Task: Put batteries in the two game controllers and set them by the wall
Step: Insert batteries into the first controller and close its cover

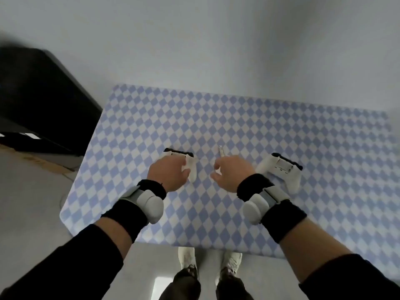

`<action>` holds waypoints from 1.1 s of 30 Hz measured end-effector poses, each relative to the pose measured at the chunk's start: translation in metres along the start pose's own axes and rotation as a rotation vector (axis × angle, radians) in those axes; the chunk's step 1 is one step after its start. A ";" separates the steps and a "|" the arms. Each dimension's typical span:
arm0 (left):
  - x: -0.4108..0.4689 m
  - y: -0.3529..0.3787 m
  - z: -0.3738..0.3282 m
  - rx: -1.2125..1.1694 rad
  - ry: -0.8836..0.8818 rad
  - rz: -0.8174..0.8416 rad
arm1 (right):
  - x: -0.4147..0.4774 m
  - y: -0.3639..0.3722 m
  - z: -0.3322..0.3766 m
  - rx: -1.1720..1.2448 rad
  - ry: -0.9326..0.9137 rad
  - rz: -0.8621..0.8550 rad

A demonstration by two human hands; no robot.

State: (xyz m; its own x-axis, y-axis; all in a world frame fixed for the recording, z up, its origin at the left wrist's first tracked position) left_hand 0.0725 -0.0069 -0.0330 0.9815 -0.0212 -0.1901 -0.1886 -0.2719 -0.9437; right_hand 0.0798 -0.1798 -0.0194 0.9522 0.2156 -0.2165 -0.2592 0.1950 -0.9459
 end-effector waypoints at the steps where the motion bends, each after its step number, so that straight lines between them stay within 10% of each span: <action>1: -0.001 0.005 0.007 0.006 -0.034 0.010 | 0.003 0.008 0.004 0.012 -0.001 0.016; 33: -0.003 0.075 0.054 -0.250 -0.220 -0.035 | 0.028 0.100 0.032 0.538 0.308 -0.121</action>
State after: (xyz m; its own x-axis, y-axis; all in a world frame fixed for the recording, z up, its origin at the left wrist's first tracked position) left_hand 0.0533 0.0242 -0.1180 0.9517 0.1936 -0.2384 -0.1144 -0.4968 -0.8603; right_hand 0.0758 -0.1235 -0.1120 0.9620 -0.1081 -0.2506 -0.1151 0.6721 -0.7314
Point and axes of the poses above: each hand's wrist, its own x-axis towards the middle knuckle, its own y-axis out of the palm, z = x × y, the point moved 8 cm from there along x, towards the middle knuckle, and after that the axes turned 14 degrees about -z, right-handed, at the moved point
